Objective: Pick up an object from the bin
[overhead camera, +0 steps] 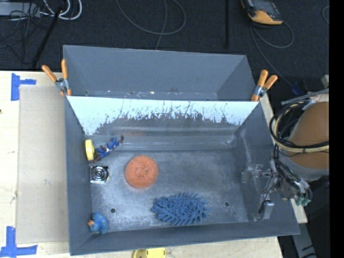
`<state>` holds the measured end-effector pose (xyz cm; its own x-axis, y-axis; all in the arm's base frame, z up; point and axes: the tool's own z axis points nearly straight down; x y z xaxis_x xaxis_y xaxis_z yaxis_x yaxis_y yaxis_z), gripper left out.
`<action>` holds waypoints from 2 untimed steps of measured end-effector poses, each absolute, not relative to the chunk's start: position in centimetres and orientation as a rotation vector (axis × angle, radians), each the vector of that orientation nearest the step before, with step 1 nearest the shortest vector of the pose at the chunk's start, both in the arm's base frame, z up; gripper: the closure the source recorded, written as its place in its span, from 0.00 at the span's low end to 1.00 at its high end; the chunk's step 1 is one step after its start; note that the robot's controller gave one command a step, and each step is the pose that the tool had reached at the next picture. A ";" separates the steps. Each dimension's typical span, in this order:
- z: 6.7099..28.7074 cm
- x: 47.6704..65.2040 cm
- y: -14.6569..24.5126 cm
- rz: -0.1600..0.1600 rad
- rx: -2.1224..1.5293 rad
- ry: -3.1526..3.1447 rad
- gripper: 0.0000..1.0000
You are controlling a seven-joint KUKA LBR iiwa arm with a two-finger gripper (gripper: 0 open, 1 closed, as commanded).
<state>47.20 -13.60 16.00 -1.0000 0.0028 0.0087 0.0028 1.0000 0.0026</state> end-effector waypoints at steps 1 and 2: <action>16.4 47.4 -13.6 -0.001 0.002 -3.140 0.00; 11.5 48.2 -10.3 0.003 0.025 -3.148 0.00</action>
Offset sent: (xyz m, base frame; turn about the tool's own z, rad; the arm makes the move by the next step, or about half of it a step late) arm 0.0135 0.0621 -0.0875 -0.0376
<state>48.20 -10.32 11.50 -0.9999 -0.0157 -0.0061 -0.0157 0.9999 -0.0019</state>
